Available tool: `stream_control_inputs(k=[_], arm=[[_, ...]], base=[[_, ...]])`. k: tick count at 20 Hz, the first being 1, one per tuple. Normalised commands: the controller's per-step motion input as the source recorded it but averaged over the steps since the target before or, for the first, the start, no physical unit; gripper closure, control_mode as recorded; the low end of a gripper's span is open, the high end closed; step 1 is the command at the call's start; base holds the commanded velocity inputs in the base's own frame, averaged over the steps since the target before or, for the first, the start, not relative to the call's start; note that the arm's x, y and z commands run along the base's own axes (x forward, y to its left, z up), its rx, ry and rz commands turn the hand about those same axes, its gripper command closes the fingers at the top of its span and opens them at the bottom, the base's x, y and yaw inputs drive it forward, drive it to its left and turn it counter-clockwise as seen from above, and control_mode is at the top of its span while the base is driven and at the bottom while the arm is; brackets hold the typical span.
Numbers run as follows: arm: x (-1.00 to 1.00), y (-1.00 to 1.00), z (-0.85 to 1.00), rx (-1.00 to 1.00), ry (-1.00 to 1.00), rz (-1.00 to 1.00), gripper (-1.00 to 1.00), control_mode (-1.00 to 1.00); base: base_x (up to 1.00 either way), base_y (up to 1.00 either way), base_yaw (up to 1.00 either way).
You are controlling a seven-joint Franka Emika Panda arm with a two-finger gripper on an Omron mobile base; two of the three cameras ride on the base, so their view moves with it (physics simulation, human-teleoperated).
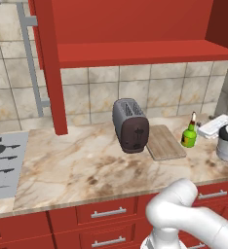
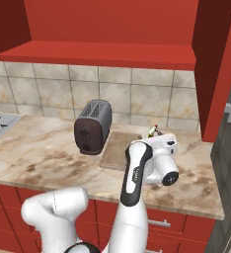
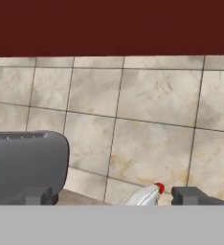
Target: Grab the spray bottle from the cabinet, then place it next to the cutting board for sanitizing. Then grab the dish brush from the countertop next to the sink and place it next to the cutting board.
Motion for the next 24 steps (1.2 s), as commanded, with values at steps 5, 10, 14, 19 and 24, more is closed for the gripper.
stream_control_inputs(k=[5,10,14,19,24], arm=[[-0.43,0.04,1.0,-0.1,0.29,0.0,-1.0,-1.0],[-0.85,0.3,0.97,-0.17,0.38,0.0,-1.0,-1.0],[-0.99,0.62,0.55,-0.15,0.29,0.02,-1.0,-1.0],[-1.0,1.0,0.0,0.0,0.02,0.04,-1.0,-1.0],[-1.0,1.0,0.09,0.04,0.0,0.0,-1.0,-1.0]], base=[[0.0,0.0,0.0],[0.0,0.0,0.0],[0.0,0.0,0.0],[0.0,0.0,0.0],[0.0,0.0,0.0]])
